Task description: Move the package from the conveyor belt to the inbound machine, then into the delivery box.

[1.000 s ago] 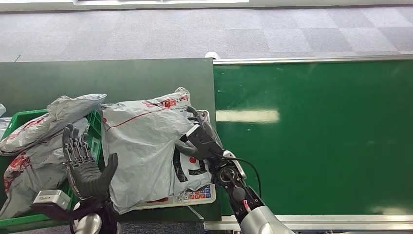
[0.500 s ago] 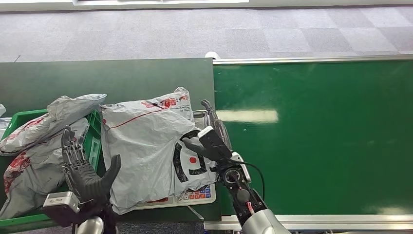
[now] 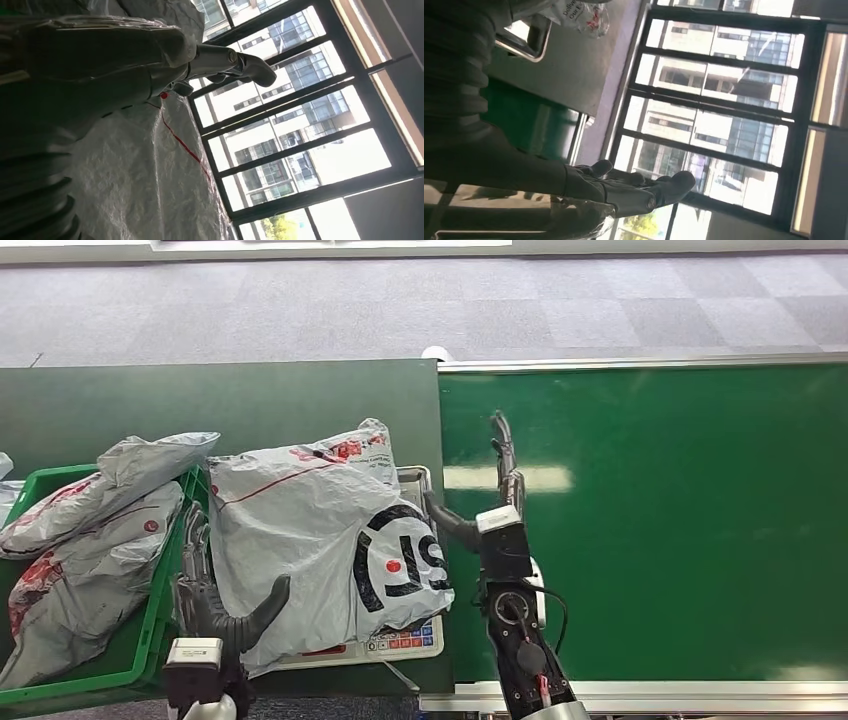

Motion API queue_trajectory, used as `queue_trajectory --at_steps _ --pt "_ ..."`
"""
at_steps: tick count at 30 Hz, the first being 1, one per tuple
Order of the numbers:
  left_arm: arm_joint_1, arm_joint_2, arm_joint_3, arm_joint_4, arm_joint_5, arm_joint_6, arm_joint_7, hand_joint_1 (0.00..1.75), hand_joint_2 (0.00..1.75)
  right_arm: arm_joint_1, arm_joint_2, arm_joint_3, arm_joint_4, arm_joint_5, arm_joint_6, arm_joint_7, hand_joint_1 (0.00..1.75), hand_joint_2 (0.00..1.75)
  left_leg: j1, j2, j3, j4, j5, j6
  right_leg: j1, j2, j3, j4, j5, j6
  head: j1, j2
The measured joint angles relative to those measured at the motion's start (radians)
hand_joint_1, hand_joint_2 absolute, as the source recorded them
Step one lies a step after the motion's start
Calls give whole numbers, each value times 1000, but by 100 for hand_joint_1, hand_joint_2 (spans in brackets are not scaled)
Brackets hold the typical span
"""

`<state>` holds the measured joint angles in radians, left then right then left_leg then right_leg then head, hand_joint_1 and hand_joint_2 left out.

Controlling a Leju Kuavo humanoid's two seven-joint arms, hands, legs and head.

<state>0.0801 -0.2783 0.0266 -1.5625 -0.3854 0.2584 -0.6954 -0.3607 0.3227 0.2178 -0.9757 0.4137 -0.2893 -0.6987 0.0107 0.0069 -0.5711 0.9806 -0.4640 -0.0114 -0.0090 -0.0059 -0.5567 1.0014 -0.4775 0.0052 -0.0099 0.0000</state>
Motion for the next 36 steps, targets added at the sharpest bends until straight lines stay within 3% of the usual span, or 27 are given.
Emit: queue_trajectory --at_steps 4,7,13,22,30,36 --pt "-10 2 -20 18 -98 28 5 0 175 93 -27 -8 -195 -112 -60 -1 0 175 0 0 0 0 -1 0 0 0 -1 0 0 0 0 0" --pt "-25 7 -28 41 -161 35 59 0 175 170 -57 -44 -344 -198 -53 -1 0 175 0 0 -1 0 -1 0 -1 0 -1 -1 0 0 0 0" --pt "-52 17 -33 82 -204 37 118 0 175 265 -96 -98 -509 -220 -39 -1 0 175 0 3 1 0 -1 0 0 2 0 -1 0 0 0 0" --pt "-113 37 -28 227 -451 108 347 0 175 383 -140 -174 -584 -172 -6 -1 0 175 0 2 0 0 -1 0 0 2 1 -1 0 0 0 0" --pt "-139 41 -13 286 -765 251 591 0 175 411 -153 -196 -588 -156 5 -1 0 175 0 3 2 -1 -1 0 0 2 3 -1 0 0 0 0" --pt "-155 41 3 311 -821 270 640 0 175 413 -157 -201 -588 -155 5 -1 0 175 0 3 6 -1 -1 0 0 2 6 -1 0 0 0 0"
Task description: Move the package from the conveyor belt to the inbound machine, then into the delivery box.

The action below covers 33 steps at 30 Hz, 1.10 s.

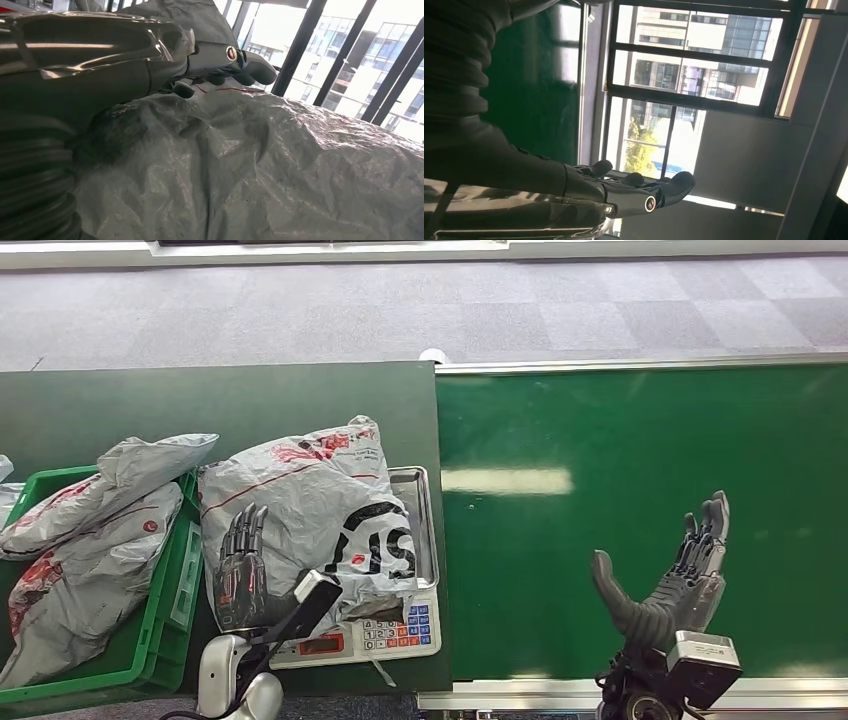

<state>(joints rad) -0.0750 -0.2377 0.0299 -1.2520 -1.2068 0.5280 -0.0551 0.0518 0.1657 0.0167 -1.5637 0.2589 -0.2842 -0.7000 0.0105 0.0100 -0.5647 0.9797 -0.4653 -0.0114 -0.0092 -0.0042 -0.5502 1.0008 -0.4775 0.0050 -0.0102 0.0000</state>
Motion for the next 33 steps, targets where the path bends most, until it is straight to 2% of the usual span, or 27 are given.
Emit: queue_trajectory --at_steps 3,7,10,15,18,25,29,33 --pt "-4 0 3 6 -2 2 2 3 175 0 -1 -2 0 0 0 0 0 175 0 0 1 0 0 0 0 0 1 0 0 0 0 0" --pt "-10 0 10 18 -59 11 51 170 175 0 -2 -3 0 -1 1 0 0 175 0 0 2 0 0 0 0 0 3 0 0 0 0 0" --pt "-14 0 20 30 -102 14 91 175 175 0 -4 -4 1 -4 1 0 0 175 0 0 4 0 0 0 0 0 4 0 0 0 0 0" --pt "-16 0 24 36 -101 16 89 172 175 0 -5 -4 2 -6 1 0 0 175 0 0 5 0 0 0 0 0 5 0 0 0 0 0" --pt "-20 -1 38 57 11 5 -9 168 175 5 -10 -5 3 -15 -4 0 0 175 0 0 5 0 0 0 0 0 5 0 0 0 0 0" --pt "-23 -4 44 53 255 -66 -209 175 175 13 -12 -6 3 -26 -10 0 0 175 0 -2 5 0 0 0 0 -1 5 0 0 0 0 0" --pt "-12 -7 39 28 347 -101 -300 175 175 17 -12 -6 3 -30 -10 0 0 175 0 -3 4 0 0 0 -1 -1 4 0 0 0 0 0" --pt "18 -9 19 -29 481 -132 -430 175 175 24 -12 -7 3 -33 -9 0 0 175 0 -2 2 0 0 0 -1 -1 2 0 0 0 0 0"
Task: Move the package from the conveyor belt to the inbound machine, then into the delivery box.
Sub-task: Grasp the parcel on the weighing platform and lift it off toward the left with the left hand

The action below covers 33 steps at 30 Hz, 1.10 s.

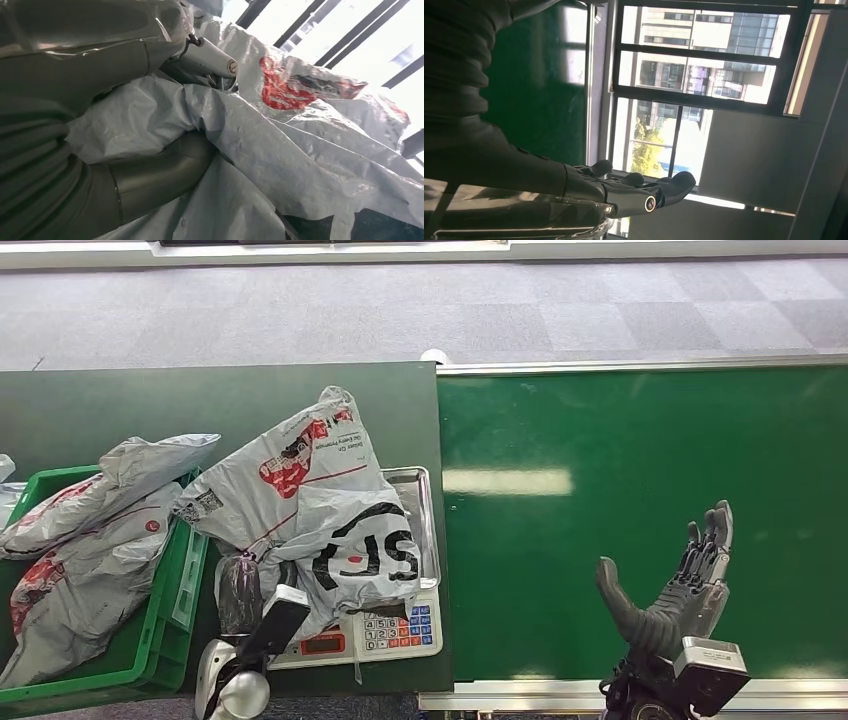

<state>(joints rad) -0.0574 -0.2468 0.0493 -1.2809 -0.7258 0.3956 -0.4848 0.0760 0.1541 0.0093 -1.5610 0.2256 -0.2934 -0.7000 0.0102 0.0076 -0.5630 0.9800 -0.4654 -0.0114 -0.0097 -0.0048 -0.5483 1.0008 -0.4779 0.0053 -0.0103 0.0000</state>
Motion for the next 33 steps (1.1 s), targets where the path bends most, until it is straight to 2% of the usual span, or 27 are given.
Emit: queue_trajectory --at_steps 4,9,15,21,29,31,33 --pt "8 3 -21 -69 116 -50 -84 175 175 2 1 -5 0 -9 8 0 0 175 0 0 -2 0 0 0 0 0 -2 0 0 0 0 0" --pt "-25 11 -34 -109 154 -88 -89 175 175 5 5 -18 0 -15 17 0 0 175 0 0 -2 0 0 0 0 0 -2 0 0 0 0 0" --pt "-56 18 -38 -154 252 -67 -194 175 175 5 10 -24 0 -8 24 0 0 175 0 0 -3 0 0 0 0 0 -3 0 0 0 0 0" --pt "-58 23 -39 -215 301 -54 -210 174 175 4 11 -26 1 -8 22 0 0 175 0 0 -4 0 0 0 0 0 -3 0 0 0 0 0" --pt "18 49 -62 -380 338 116 -210 173 175 3 23 -42 7 2 25 0 0 175 0 0 -5 0 0 0 0 0 -4 0 0 0 0 0" --pt "43 47 -63 -433 273 186 -210 171 175 6 30 -49 7 12 30 0 0 175 0 0 -5 0 0 0 0 0 -5 0 0 0 0 0" --pt "72 25 -51 -508 130 256 -210 168 175 11 40 -61 6 24 34 0 0 175 0 0 -6 0 0 0 0 0 -6 0 0 0 0 0"
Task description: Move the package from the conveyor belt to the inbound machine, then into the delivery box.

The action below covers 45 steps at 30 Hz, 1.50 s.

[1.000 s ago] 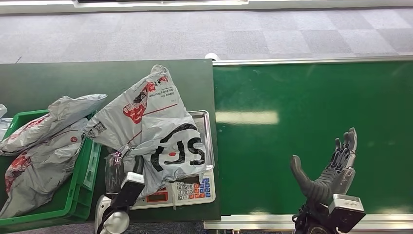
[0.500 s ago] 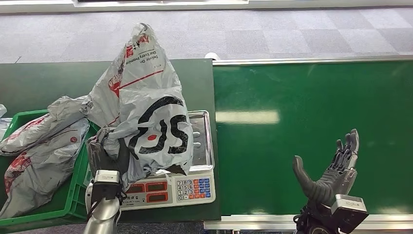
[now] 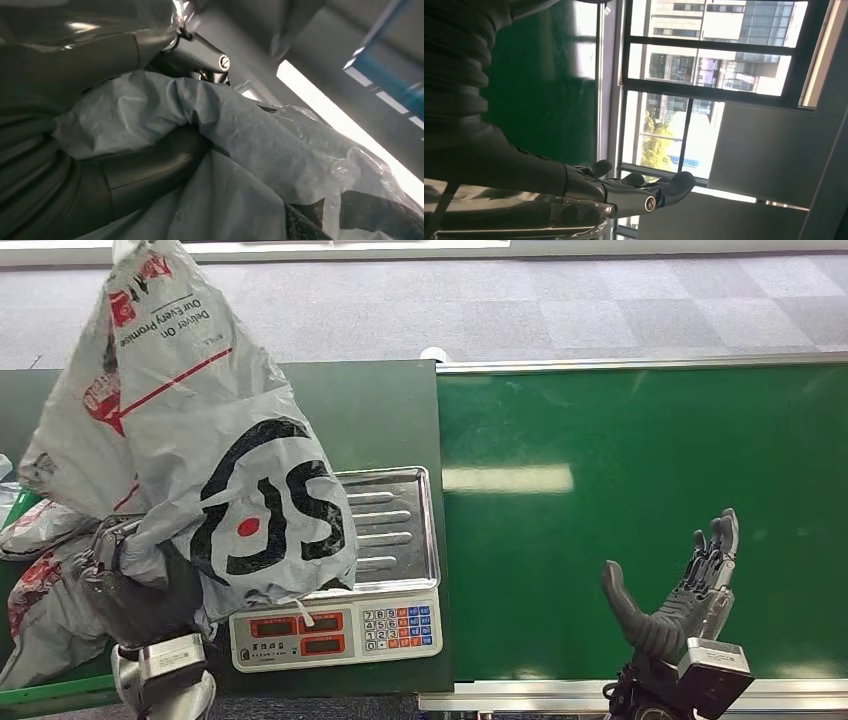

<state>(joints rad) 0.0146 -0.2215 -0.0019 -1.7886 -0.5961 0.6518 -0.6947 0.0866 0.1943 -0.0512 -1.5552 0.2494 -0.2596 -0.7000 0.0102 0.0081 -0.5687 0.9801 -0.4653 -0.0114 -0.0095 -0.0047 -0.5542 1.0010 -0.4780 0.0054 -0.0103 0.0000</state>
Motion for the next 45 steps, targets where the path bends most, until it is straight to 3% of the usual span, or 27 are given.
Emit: queue_trajectory --at_steps 3,13,23,31,34,37,38,41,45 --pt "26 -50 33 -106 -154 30 0 158 175 18 16 -25 -12 7 -2 0 0 175 0 -1 -1 0 0 0 0 -1 -1 0 0 0 0 0" --pt "37 -109 180 -232 -119 30 2 147 175 84 56 -100 -79 35 14 0 0 175 0 0 -1 0 0 0 0 0 0 0 0 0 0 0" --pt "19 -122 299 -154 -238 30 150 145 175 102 80 -136 -107 49 37 0 0 175 0 0 -1 0 0 0 0 0 -1 0 0 0 0 0" --pt "7 -126 323 -93 -257 30 169 134 175 105 87 -144 -111 51 40 0 0 175 0 0 -1 0 0 0 0 0 -1 0 0 0 0 0" --pt "0 -121 323 -65 -249 29 213 131 175 105 87 -146 -111 52 43 0 0 175 0 0 -1 0 0 0 0 0 -1 0 0 0 0 0" --pt "-13 -96 320 -16 -209 21 284 108 175 105 87 -151 -111 54 52 0 0 175 0 0 -1 0 0 0 0 0 -1 0 0 0 0 0" --pt "-22 -83 322 5 -197 17 302 109 175 104 88 -153 -111 55 57 0 0 175 0 -1 -1 0 0 0 0 -1 -1 0 0 0 0 0" --pt "-64 -41 333 95 -169 3 334 141 175 99 89 -161 -111 62 71 0 0 175 0 -1 0 0 0 0 0 -1 0 0 0 0 0 0" --pt "-111 -6 370 201 -150 2 346 147 175 96 93 -167 -110 74 79 0 0 175 0 0 0 0 1 0 0 0 0 0 0 0 0 0"
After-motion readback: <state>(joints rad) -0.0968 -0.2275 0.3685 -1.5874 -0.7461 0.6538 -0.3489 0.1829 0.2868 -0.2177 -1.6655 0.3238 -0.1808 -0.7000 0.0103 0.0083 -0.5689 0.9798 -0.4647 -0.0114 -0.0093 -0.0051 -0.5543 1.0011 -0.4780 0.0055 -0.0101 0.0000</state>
